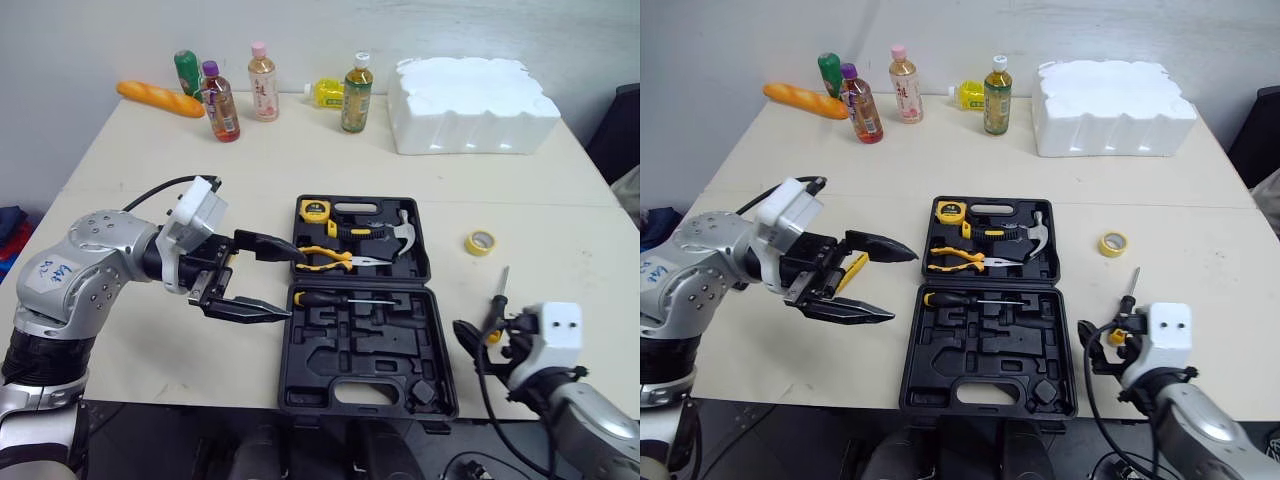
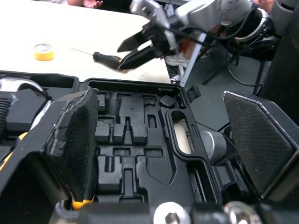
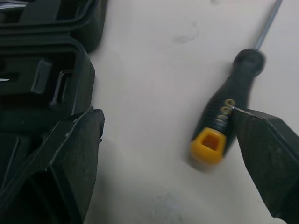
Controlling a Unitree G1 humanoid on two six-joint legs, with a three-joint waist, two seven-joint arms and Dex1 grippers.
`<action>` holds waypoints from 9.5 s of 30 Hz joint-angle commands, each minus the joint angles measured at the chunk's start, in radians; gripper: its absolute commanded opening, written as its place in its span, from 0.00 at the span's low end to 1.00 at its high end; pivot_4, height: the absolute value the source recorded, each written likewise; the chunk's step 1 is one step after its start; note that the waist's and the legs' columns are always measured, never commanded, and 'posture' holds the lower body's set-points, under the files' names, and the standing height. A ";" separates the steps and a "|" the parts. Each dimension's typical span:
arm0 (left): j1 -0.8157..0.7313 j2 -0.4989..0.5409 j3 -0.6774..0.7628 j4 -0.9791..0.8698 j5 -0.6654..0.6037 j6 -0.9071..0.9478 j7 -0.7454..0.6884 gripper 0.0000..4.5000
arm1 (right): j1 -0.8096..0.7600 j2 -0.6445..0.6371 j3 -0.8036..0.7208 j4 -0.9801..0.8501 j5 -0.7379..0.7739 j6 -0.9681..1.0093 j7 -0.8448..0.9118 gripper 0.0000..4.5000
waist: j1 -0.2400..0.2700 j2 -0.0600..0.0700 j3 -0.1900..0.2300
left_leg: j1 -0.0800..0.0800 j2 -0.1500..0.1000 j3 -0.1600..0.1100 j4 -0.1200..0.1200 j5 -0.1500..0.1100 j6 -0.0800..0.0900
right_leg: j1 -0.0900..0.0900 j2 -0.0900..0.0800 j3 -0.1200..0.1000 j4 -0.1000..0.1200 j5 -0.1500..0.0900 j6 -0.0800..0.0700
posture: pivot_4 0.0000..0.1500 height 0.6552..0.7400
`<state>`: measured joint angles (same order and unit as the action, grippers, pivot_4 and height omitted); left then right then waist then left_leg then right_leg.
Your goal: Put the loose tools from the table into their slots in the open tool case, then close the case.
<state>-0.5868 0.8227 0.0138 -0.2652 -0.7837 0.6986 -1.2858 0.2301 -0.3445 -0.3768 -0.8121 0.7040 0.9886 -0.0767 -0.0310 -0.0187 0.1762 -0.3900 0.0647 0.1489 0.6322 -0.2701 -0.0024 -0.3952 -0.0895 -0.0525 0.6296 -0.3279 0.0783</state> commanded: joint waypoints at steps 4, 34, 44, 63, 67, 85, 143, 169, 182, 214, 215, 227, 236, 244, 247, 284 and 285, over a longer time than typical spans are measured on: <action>-0.028 -0.004 0.008 -0.031 -0.003 -0.003 0.015 0.99 | 0.009 0.048 0.024 0.069 -0.153 -0.034 -0.096 1.00 | 0.004 -0.003 -0.002 | 0.000 0.002 -0.001 0.000 0.001 -0.002 | 0.000 0.008 0.003 0.000 0.000 0.000 | 1.00 0.95; 0.052 0.041 0.085 -0.056 0.002 0.010 0.097 1.00 | -0.024 -0.274 -0.184 0.027 0.000 -0.080 0.422 0.23 | 0.001 0.001 0.001 | 0.001 0.002 0.001 0.000 0.001 -0.002 | -0.001 0.010 0.005 0.002 0.000 0.000 | 1.00 0.95; 0.241 0.187 0.135 -0.095 0.095 -0.075 0.048 1.00 | -0.436 -0.756 0.089 0.270 0.195 -0.046 0.984 0.23 | 0.005 -0.002 0.005 | 0.002 0.005 -0.001 0.000 -0.003 0.004 | 0.000 0.009 0.004 0.001 0.000 -0.002 | 1.00 0.95; 0.256 0.172 0.088 -0.082 0.158 -0.153 0.032 1.00 | -0.774 -0.745 0.643 0.362 -0.189 -0.165 1.195 0.23 | 0.003 -0.002 0.005 | -0.017 0.000 0.004 0.019 -0.006 0.007 | -0.016 -0.005 0.000 0.012 0.001 0.002 | 1.00 0.95; 0.240 0.165 0.073 -0.079 0.159 -0.157 0.029 1.00 | -0.763 -0.743 0.670 0.380 -0.235 -0.179 1.212 0.23 | 0.003 -0.002 0.005 | -0.017 0.000 0.004 0.020 -0.005 0.006 | -0.017 -0.005 0.000 0.013 0.000 0.001 | 1.00 0.95; 0.212 0.150 0.042 -0.069 0.177 -0.177 0.024 1.00 | -0.786 -0.644 0.673 0.479 -0.364 -0.253 1.221 0.73 | 0.001 -0.002 0.005 | -0.016 0.001 0.005 0.023 -0.005 0.006 | -0.017 -0.004 -0.001 0.017 0.000 0.001 | 1.00 0.95; 0.830 -0.051 1.032 0.352 0.128 -0.106 0.582 1.00 | -0.237 -0.723 -0.362 0.959 -0.254 -0.444 1.089 0.98 | 0.001 -0.007 -0.006 | -0.011 0.001 0.000 0.017 -0.008 0.010 | -0.013 -0.007 -0.001 0.015 -0.002 -0.004 | 1.00 0.95; 0.450 -0.064 0.362 0.048 0.157 0.203 0.735 1.00 | -0.437 -0.632 -0.027 0.193 0.292 -0.162 1.028 0.98 | 0.004 -0.006 -0.006 | -0.013 0.001 -0.001 0.016 -0.006 0.007 | -0.014 -0.008 -0.001 0.015 -0.001 -0.003 | 1.00 0.95; 0.246 -0.074 0.064 0.254 0.381 0.113 0.710 0.87 | -0.422 -0.594 0.035 0.103 0.309 -0.163 0.902 1.00 | 0.014 -0.007 -0.006 | -0.014 0.001 -0.001 0.017 -0.005 0.007 | -0.014 -0.008 -0.001 0.015 0.000 -0.002 | 1.00 0.95; -0.033 -0.005 -0.390 -0.035 0.518 -0.093 0.151 0.12 | 0.089 -0.582 -0.225 -0.034 0.289 -0.200 0.883 1.00 | 0.029 -0.009 -0.005 | -0.014 0.000 -0.001 0.017 -0.005 0.010 | -0.012 0.003 0.000 0.011 0.002 0.001 | 1.00 0.95; -0.050 -0.029 -0.414 -0.018 0.546 -0.088 0.174 0.12 | 0.102 -0.576 -0.221 -0.043 0.281 -0.203 0.876 1.00 | 0.031 -0.009 -0.005 | -0.014 0.000 -0.002 0.017 -0.005 0.010 | -0.012 0.005 0.001 0.011 0.002 0.001 | 1.00 0.95; -0.099 -0.099 -0.500 0.035 0.660 -0.030 0.190 0.12 | 0.150 -0.568 -0.241 -0.081 0.281 -0.209 0.831 1.00 | 0.031 -0.009 -0.005 | -0.014 0.002 -0.002 0.019 -0.004 0.009 | -0.012 0.008 0.004 0.012 0.001 0.000 | 1.00 0.95; -0.098 -0.156 -0.494 0.041 0.649 0.029 0.193 0.23 | 0.158 -0.569 -0.239 -0.080 0.281 -0.216 0.824 1.00 | 0.039 -0.009 -0.005 | -0.014 0.002 -0.003 0.021 -0.005 0.010 | -0.011 0.007 0.004 0.013 0.001 0.000 | 1.00 0.95; -0.118 -0.129 -0.421 -0.011 0.578 0.074 0.141 0.99 | 0.158 -0.573 -0.245 -0.076 0.285 -0.218 0.823 1.00 | 0.040 -0.009 -0.005 | -0.014 0.002 -0.003 0.022 -0.005 0.010 | -0.011 0.008 0.004 0.014 0.001 0.000 | 1.00 0.95; -0.130 -0.133 -0.395 -0.007 0.553 0.058 0.128 0.99 | 0.157 -0.574 -0.245 -0.076 0.283 -0.219 0.820 1.00 | 0.039 -0.009 -0.005 | -0.014 0.002 -0.003 0.022 -0.004 0.009 | -0.011 0.008 0.004 0.014 0.001 0.000 | 1.00 0.95; -0.126 -0.152 -0.427 0.082 0.606 -0.027 0.092 0.12 | 0.197 -0.572 -0.261 -0.076 0.244 -0.253 0.833 1.00 | 0.031 -0.009 -0.005 | -0.014 0.002 -0.003 0.024 -0.004 0.009 | -0.011 0.009 0.004 0.015 0.001 0.000 | 1.00 0.95; -0.125 -0.152 -0.429 0.081 0.604 -0.022 0.092 0.12 | 0.197 -0.571 -0.262 -0.076 0.243 -0.252 0.834 1.00 | 0.031 -0.009 -0.005 | -0.014 0.002 -0.003 0.024 -0.004 0.009 | -0.011 0.009 0.004 0.015 0.001 0.000 | 1.00 0.95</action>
<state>-0.6945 0.6678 -0.4284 -0.1520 -0.1770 0.6758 -1.1931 0.4291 -0.9156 -0.6193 -0.8629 0.9493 0.7579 0.7513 0.0001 -0.0278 0.1709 -0.4043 0.0667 0.1463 0.6563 -0.2744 0.0068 -0.4063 -0.0808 -0.0488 0.6450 -0.3267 0.0787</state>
